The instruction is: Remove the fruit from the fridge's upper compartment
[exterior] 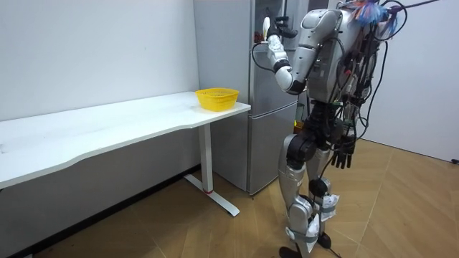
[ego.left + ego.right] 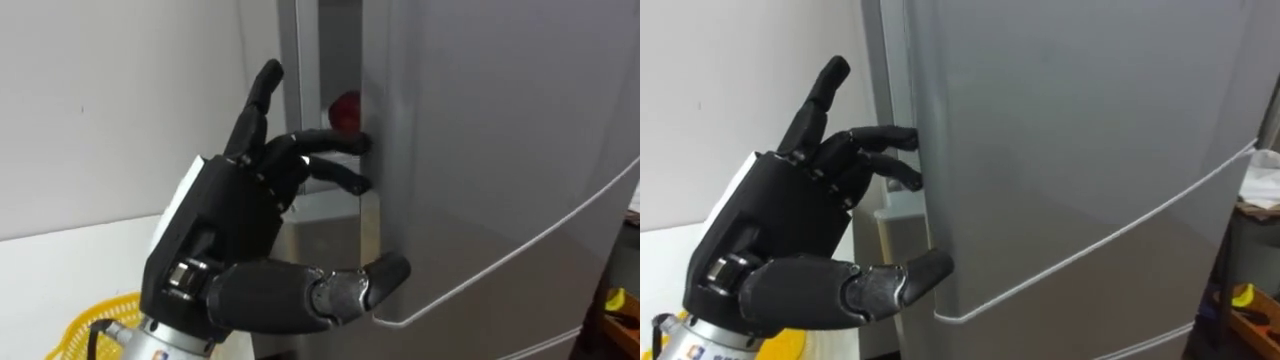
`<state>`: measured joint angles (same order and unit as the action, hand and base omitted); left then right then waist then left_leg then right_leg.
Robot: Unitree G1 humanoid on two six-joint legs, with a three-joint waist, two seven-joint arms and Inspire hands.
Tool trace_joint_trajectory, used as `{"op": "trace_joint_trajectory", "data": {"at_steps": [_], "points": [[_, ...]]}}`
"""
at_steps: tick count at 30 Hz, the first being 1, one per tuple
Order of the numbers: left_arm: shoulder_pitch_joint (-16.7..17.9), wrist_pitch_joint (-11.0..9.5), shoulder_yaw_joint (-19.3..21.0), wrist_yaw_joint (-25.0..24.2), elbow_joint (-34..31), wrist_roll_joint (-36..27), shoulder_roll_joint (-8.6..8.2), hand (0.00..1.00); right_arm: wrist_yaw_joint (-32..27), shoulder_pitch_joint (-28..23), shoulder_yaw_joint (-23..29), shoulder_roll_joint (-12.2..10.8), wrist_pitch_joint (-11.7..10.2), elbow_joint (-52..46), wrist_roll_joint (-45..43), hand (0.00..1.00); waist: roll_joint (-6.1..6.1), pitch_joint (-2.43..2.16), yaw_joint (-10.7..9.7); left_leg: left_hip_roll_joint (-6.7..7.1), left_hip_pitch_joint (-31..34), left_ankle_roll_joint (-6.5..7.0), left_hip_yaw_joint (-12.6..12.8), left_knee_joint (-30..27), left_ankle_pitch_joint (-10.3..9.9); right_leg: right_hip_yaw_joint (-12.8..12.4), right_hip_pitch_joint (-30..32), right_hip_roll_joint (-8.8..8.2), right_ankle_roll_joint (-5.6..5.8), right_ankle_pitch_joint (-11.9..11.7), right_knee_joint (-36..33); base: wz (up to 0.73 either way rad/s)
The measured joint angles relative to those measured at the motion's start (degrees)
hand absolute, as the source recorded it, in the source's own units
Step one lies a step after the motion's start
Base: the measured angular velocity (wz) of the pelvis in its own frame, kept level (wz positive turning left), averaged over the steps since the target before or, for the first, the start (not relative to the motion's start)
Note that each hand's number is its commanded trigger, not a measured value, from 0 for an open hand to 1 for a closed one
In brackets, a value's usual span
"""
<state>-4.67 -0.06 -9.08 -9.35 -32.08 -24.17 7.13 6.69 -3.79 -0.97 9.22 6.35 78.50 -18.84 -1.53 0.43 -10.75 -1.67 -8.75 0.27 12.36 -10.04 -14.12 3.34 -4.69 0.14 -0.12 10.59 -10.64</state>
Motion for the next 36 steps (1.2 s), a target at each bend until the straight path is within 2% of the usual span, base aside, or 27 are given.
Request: {"op": "trace_joint_trajectory", "data": {"at_steps": [1, 6, 8, 12, 14, 18, 19, 23, 36], "points": [[-0.56, 0.00, -0.69, -0.34, 0.01, -0.70, 0.00, 0.00, -0.02, -0.18, 0.00, 0.00, -0.43, 0.03, 0.33, 0.00, -0.03, 0.02, -0.35, -0.01, -0.06, 0.37, 0.07, 0.69, 0.20, -0.10, 0.10, 0.02, 0.04, -0.06, -0.03, 0.00], [-3.88, -0.08, -4.13, -4.19, 0.15, -2.95, 0.51, 0.00, 0.06, -0.72, 0.00, -0.01, -0.89, 0.13, 0.84, 0.00, -0.02, 0.12, -1.60, -0.04, -0.46, 0.42, 0.54, 1.17, 0.23, -0.61, -0.01, 0.12, 0.09, -0.28, -0.08, -0.07], [-5.02, -0.31, -6.57, -5.96, 0.19, -3.29, 0.52, 0.00, 0.28, -0.78, -0.01, 0.00, -1.31, 0.12, 1.07, 0.00, -0.11, 0.18, -1.84, -0.16, -0.92, 0.41, 1.51, 1.48, 0.23, -1.62, -0.06, 0.36, 0.09, -0.29, -0.05, -0.21], [-5.93, -0.26, -9.81, -8.68, 0.21, -3.23, 0.78, 0.00, 0.35, -0.74, -0.01, -0.01, -1.55, -0.11, 1.12, 0.00, -0.15, 0.19, -3.16, -0.14, -0.93, 0.41, 2.01, 1.71, 0.23, -2.13, 0.39, 0.44, 0.10, -0.29, -0.08, -0.11], [-6.02, -0.06, -10.92, -9.98, 0.33, -3.22, 1.56, 0.00, 0.35, -0.77, -0.03, 0.00, -1.63, -0.36, 1.41, 0.00, -0.21, 0.23, -3.20, -0.37, -0.93, 0.40, 3.17, 1.77, 0.22, -3.52, 0.93, 0.84, 0.01, -0.44, -0.09, -0.27], [-6.03, 1.04, -11.55, -10.99, 0.55, -3.10, 2.72, 0.00, 0.19, -0.81, -0.02, 0.02, -1.63, -0.26, 2.69, 0.00, -0.47, 0.17, -4.04, -0.55, -0.85, 0.38, 3.45, 1.77, 0.21, -4.22, 1.70, 1.09, -0.07, -0.53, 0.04, -0.13], [-6.03, 1.07, -11.63, -11.39, 0.55, -3.11, 2.68, 0.00, 0.11, -0.76, -0.01, 0.03, -1.64, -0.23, 3.07, 0.00, -0.63, 0.29, -4.46, -0.57, -0.79, 0.37, 3.50, 1.76, 0.21, -4.36, 1.79, 1.13, -0.13, -0.58, 0.04, -0.09], [-6.42, 1.48, -11.66, -11.71, 0.56, -3.11, 2.69, 0.00, 0.14, -0.81, -0.02, 0.03, -1.65, -0.16, 3.65, 0.00, -0.91, 0.23, -4.86, -0.58, -1.03, 0.36, 4.71, 1.68, 0.21, -5.01, 1.94, 1.25, -0.17, -0.60, 0.00, -0.11], [-6.46, 1.56, -11.65, -11.53, 0.57, -3.16, 2.74, 0.00, -1.87, -1.95, 0.03, 0.41, -1.59, 0.50, 8.82, 0.00, -0.94, 0.20, -5.07, -0.59, -0.44, 0.36, 4.82, 1.33, 0.22, -5.05, 2.69, 1.13, -0.19, -0.85, -0.18, -0.01]]}}
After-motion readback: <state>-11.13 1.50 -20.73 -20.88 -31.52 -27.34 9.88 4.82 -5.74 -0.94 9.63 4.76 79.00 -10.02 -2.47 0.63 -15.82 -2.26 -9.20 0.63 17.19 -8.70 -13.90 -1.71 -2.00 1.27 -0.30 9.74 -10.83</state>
